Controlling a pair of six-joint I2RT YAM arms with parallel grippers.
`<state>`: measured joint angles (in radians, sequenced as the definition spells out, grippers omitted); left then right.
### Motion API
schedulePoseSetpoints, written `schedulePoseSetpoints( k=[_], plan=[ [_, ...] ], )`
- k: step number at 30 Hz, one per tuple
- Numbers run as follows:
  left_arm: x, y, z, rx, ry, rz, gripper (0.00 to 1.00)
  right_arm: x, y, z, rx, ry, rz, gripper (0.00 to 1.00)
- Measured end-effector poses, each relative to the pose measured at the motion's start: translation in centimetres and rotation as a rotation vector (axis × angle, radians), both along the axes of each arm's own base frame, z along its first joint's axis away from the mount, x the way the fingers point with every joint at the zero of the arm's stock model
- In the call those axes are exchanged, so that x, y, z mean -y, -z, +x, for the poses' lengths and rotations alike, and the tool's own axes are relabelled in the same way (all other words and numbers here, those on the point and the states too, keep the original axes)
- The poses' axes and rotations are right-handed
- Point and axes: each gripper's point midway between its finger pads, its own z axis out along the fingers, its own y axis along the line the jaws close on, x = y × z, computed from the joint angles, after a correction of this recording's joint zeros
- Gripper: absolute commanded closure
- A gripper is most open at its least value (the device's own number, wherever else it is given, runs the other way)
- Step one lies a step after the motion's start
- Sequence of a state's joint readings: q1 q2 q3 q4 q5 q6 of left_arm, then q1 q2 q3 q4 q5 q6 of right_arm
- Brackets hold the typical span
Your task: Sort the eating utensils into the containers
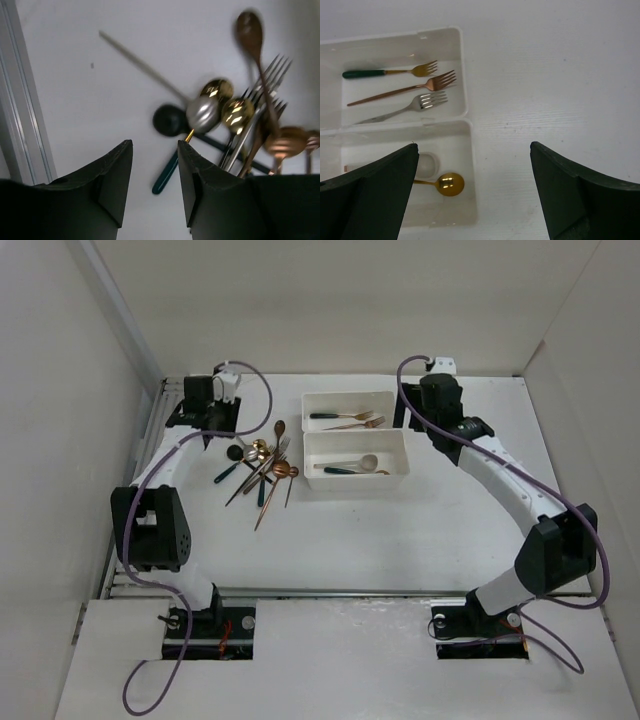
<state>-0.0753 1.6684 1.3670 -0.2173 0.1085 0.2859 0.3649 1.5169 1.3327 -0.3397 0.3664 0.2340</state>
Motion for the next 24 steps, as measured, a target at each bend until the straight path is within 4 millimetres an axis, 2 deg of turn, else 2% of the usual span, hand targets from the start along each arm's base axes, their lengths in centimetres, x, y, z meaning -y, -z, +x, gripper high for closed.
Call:
schedulePoseSetpoints(
  k=[2,4,5,12,15,18,19,20,24],
  plan=[
    [-2.6,3.5,-2.2,-0.089,-0.041,0.010,0.62,-1.1,0.1,-0.4,-0.006,-0.021,0.005,0.03],
    [-4.0,6.3,-3.8,-0.164,-0.039,0.025,0.62,-2.0,0.1,-0.7,-0.014,-0.040,0.005,0.03],
    [-4.4,7.3,-4.5,-0.199,-0.024,0.034,0.59,-2.4,0.1,-0.8,-0.017,-0.045,0.005,0.03],
    [-3.9,10.3,-5.5,-0.268,0.160,0.074,0.45,-3.9,-0.6,-1.3,-0.013,-0.056,-0.011,0.03],
    [-3.9,12.3,-5.8,-0.313,0.203,0.095,0.43,-3.8,-0.5,-1.4,-0.018,-0.052,-0.017,0.03],
    [-4.0,15.2,-6.2,-0.394,0.228,0.115,0.42,-3.6,-0.4,-1.5,-0.023,-0.041,-0.022,0.03],
    [-4.1,15.2,-5.6,-0.392,0.232,0.119,0.42,-3.5,-0.3,-1.5,-0.024,-0.036,-0.024,0.03],
    [-4.4,15.0,-4.9,-0.381,0.227,0.139,0.45,-3.4,-0.3,-1.5,-0.024,-0.032,-0.025,0.03],
    [-3.6,15.2,-4.2,-0.382,0.258,0.176,0.85,-3.2,-0.4,-1.6,-0.021,-0.019,-0.035,0.03]
  ],
)
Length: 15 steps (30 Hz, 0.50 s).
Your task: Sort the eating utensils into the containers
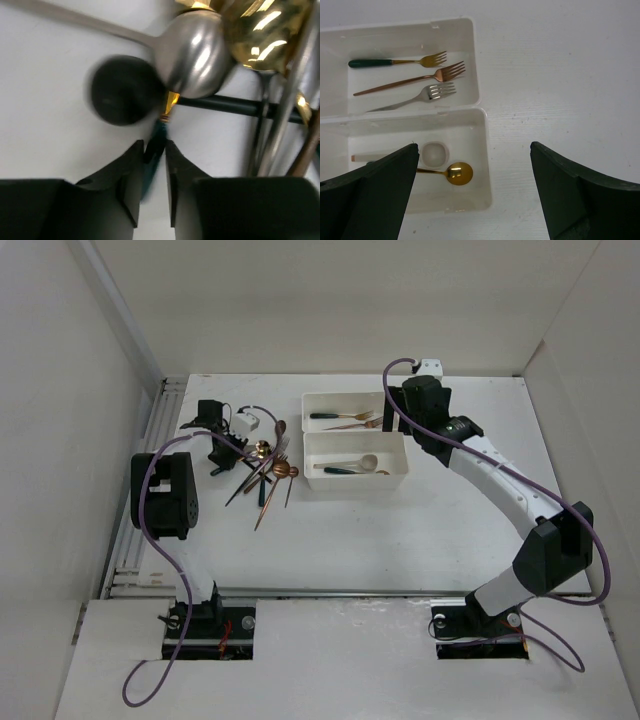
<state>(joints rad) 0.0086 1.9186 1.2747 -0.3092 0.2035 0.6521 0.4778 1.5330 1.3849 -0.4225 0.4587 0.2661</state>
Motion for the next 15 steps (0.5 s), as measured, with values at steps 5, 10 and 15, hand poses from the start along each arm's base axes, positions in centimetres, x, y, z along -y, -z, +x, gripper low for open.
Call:
schedulePoseSetpoints(
  k=[5,10,15],
  plan=[
    [0.9,0.1,-0.3,-0.008,0.059,0.022,1.00,0.2,-0.1,0.0,0.003,0.010,-0.007,0.03],
    [0.1,-0.1,-2.4,-0.091,0.110,-0.015,1.00,0.3,0.0,-0.1,0.002,0.015,-0.011,0.03],
    [-1.3,-2.6,-3.5,-0.147,0.170,-0.021,1.00,0.3,-0.1,-0.1,0.002,0.015,-0.013,0.03]
  ],
)
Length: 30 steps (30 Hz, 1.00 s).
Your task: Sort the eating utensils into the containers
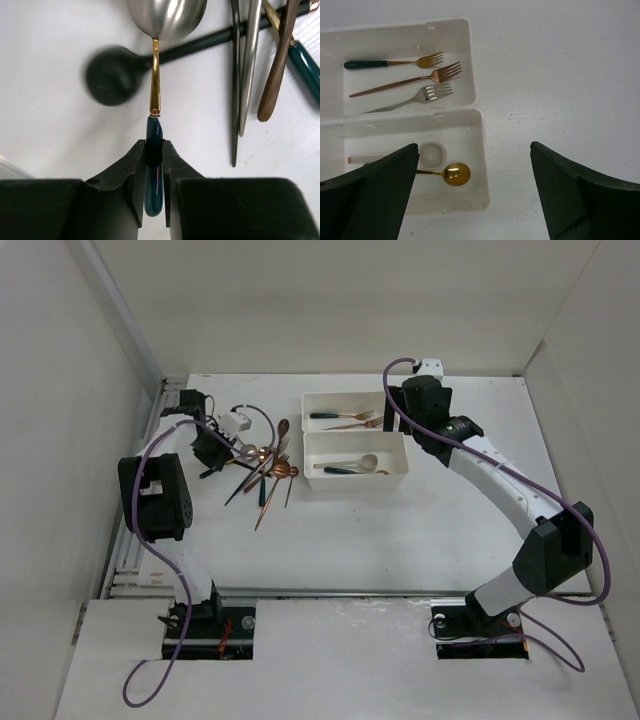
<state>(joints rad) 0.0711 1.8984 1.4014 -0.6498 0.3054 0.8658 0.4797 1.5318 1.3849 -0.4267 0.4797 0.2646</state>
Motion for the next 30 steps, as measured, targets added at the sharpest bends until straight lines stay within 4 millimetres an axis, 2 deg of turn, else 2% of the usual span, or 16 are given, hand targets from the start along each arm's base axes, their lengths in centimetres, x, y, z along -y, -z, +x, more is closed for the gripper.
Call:
schedulePoseSetpoints(
  k=[7,10,12,15,19,22,25,28,30],
  plan=[
    [-1.0,-7.9,4.3,0.193,0.017,0.085,1.00,0.0,-0.3,0.1,0.007,-0.004,-0.003,0.03],
    [-1.6,-10.1,4.9,0.266,0.036,0.194,1.00,-0.1,-0.4,0.3,0.014,-0.006,-0.003,0.03],
    [-1.1,-11.0,4.6,0.299,0.083,0.261,1.00,-0.1,-0.5,0.3,0.017,-0.005,-0.002,0.03],
    [0.8,-11.5,3.1,0.296,0.196,0.299,1.00,0.2,-0.5,0.4,0.018,0.000,-0.003,0.03],
    [3.1,-11.5,1.5,0.264,0.289,0.256,1.00,0.6,-0.6,0.7,0.025,0.011,0.001,0.03],
    [3.9,-12.2,1.8,0.282,0.276,0.189,1.00,1.1,-0.8,1.0,0.033,0.023,0.005,0.03],
    [5.8,-14.1,2.9,0.350,0.285,0.103,1.00,1.5,-0.9,1.3,0.036,0.030,0.017,0.03],
    [9.6,-15.8,3.4,0.411,0.357,0.039,1.00,2.8,-1.0,2.0,0.048,0.058,0.057,0.03],
    [14.2,-15.9,2.6,0.423,0.458,-0.009,1.00,3.9,-1.1,2.2,0.058,0.081,0.083,0.03]
  ],
)
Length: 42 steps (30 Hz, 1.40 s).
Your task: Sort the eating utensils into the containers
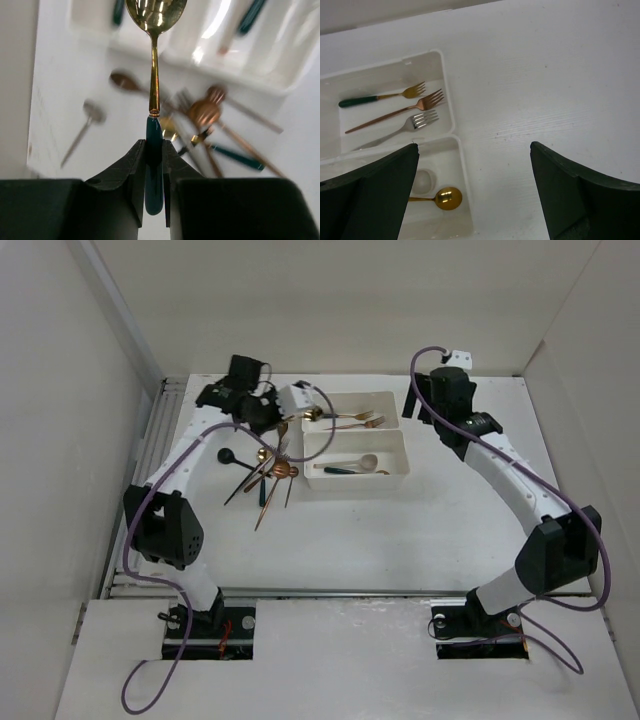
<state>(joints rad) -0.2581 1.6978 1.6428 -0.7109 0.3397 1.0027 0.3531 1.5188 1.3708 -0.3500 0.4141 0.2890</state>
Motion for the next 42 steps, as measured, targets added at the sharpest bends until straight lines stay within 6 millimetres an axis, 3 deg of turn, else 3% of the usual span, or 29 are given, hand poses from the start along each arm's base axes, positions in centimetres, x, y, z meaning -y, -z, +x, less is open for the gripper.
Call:
schedulePoseSetpoints(
  k=[5,6,7,11,13,15,18,20,22,24,27,30,33,35,38,42],
  plan=[
    [11.2,2.2,-3.3,-0.043,0.262,-0.051,1.00,1.6,-0.7,-0.1,0.024,0.037,0.034,0.03],
    [12.6,2.9,-3.6,-0.051,0.287,-0.060,1.00,1.6,-0.8,-0.2,0.027,0.035,0.037,0.03],
    [13.6,3.6,-3.7,-0.053,0.298,-0.066,0.92,1.7,-0.9,-0.4,0.028,0.034,0.039,0.03],
    [14.7,6.1,-2.2,-0.052,0.256,-0.075,0.45,2.2,-1.3,-1.1,0.039,0.036,0.043,0.03],
    [14.8,6.7,-1.0,-0.039,0.217,-0.082,0.36,2.7,-1.5,-1.5,0.042,0.041,0.040,0.03],
    [14.8,6.8,-0.1,-0.022,0.186,-0.090,0.19,3.0,-1.9,-1.7,0.048,0.046,0.036,0.03],
    [14.3,5.9,1.2,0.000,0.130,-0.101,0.13,3.5,-2.1,-1.8,0.053,0.054,0.025,0.03],
    [14.2,4.1,2.6,0.036,0.095,-0.127,0.08,3.6,-2.1,-1.8,0.048,0.050,0.017,0.03],
    [13.0,1.4,4.9,0.095,0.042,-0.162,0.03,3.5,-1.9,-1.8,0.042,0.038,0.011,0.02],
    [10.4,-1.7,8.0,0.171,-0.028,-0.197,0.01,3.1,-1.6,-1.7,0.033,0.012,0.008,0.02],
    [3.9,-5.0,12.9,0.275,-0.183,-0.222,0.15,2.2,-0.7,-1.0,0.005,-0.031,0.011,0.02],
    [-3.4,-5.3,17.5,0.331,-0.375,-0.215,0.21,1.3,0.4,0.2,-0.025,-0.063,0.013,0.02],
    [-8.1,-1.1,19.9,0.290,-0.501,-0.177,0.31,0.7,1.0,1.0,-0.044,-0.082,0.019,0.02],
    [-9.6,2.8,20.6,0.234,-0.533,-0.147,0.29,0.2,1.0,1.5,-0.047,-0.096,0.026,0.02],
    [-11.1,9.0,21.3,0.148,-0.569,-0.108,0.16,-0.2,0.3,2.0,-0.038,-0.108,0.035,0.02],
    [-12.7,14.7,22.9,0.100,-0.690,-0.110,0.14,-0.5,-0.2,2.4,-0.032,-0.119,0.042,0.02]
  ],
)
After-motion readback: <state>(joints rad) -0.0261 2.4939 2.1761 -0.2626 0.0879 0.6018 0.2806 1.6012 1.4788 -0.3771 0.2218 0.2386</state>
